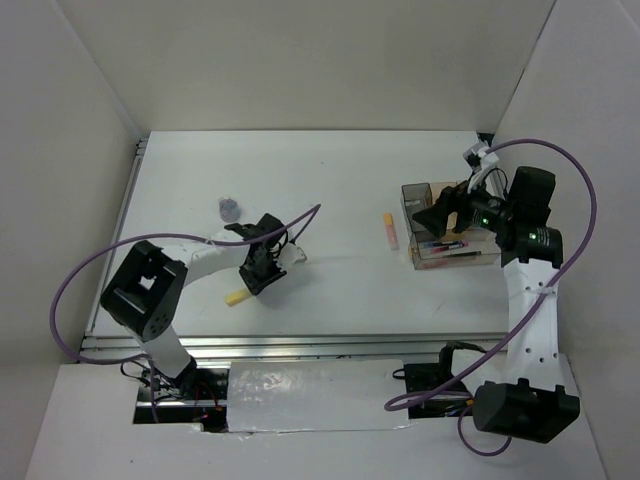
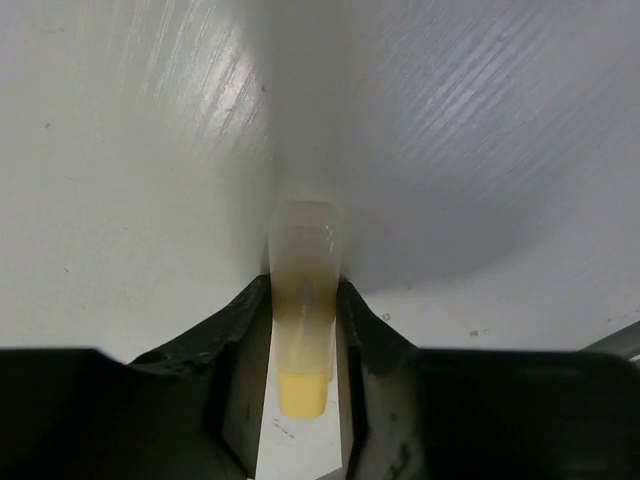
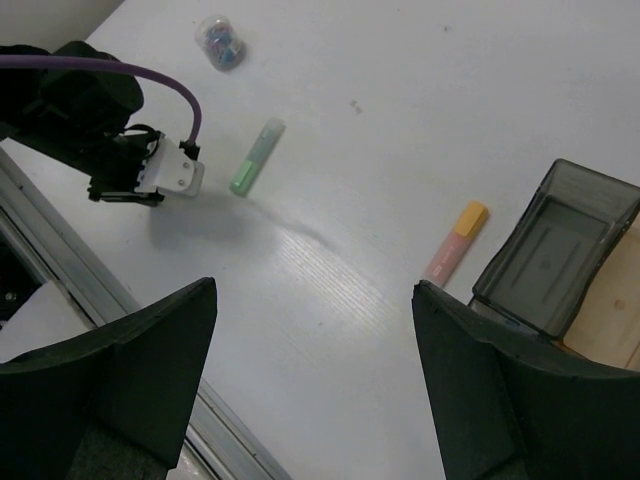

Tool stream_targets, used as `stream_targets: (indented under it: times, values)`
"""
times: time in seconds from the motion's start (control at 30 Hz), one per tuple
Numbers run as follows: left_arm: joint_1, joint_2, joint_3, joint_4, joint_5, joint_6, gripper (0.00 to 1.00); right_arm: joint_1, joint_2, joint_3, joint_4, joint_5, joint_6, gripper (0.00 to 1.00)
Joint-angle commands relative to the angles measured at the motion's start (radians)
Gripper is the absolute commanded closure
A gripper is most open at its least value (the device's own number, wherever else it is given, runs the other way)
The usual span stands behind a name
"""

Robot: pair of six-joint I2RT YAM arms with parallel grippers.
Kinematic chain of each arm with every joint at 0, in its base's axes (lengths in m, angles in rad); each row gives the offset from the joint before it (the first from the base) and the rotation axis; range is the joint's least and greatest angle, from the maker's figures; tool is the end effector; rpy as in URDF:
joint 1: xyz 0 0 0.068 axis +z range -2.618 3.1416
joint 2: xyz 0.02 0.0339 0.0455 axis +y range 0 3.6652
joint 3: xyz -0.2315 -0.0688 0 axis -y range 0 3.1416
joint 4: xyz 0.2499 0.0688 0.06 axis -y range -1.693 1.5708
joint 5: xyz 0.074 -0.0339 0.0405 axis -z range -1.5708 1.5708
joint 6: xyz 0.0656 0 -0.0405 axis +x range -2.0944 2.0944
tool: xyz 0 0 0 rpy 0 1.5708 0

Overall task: Sort the stationery into containers
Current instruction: Pick up the pen from the center of the board, then place the pen in the storage box.

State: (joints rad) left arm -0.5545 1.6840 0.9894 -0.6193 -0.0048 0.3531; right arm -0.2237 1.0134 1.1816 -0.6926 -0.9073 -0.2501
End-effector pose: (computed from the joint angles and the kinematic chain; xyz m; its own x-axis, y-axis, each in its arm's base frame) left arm 0.2654 -0.1640 0.0946 -0.5898 0.7720 -0.2368 0.7774 0.6222 0.0922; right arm 0.2386 -0.0013 0.3537 -0.3423 -0.0785 -0.9363 -0.6328 0.7559 0.1680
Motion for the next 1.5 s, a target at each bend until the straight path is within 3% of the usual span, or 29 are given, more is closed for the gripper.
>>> stream_targets:
  times: [0.0, 0.2, 0.37, 0.6, 0.7, 0.87, 1.1, 1.47]
  values:
    - [-0.018, 0.048, -0.014, 0.076, -0.052, -0.020, 0.66, -0.009, -0.033, -0.016, 0.065, -0.045, 0.057, 0.15]
    - [0.013, 0.008, 0.089, 0.032, 0.075, -0.107, 1.00, -0.003, -0.062, -0.065, 0.163, -0.050, 0.169, 0.17]
    - [0.131, -0.029, 0.325, -0.011, 0.495, -0.233, 1.00, 0.098, -0.059, -0.086, 0.240, 0.019, 0.328, 0.26]
    - [0.237, -0.058, 0.476, 0.206, 0.715, -0.769, 1.00, 0.400, 0.008, -0.057, 0.352, 0.238, 0.460, 0.25]
    - [0.248, -0.086, 0.463, 0.277, 0.706, -0.926, 1.00, 0.481, 0.042, -0.022, 0.366, 0.292, 0.503, 0.24]
    - [0.234, -0.162, 0.424, 0.355, 0.597, -1.051, 1.00, 0.601, 0.128, 0.016, 0.383, 0.441, 0.552, 0.26]
    - [0.168, -0.202, 0.434, 0.342, 0.439, -1.066, 1.00, 0.759, 0.296, 0.147, 0.363, 0.499, 0.568, 0.26]
    - [0.156, -0.231, 0.385, 0.406, 0.488, -1.132, 1.00, 0.833, 0.462, 0.243, 0.361, 0.562, 0.586, 0.29]
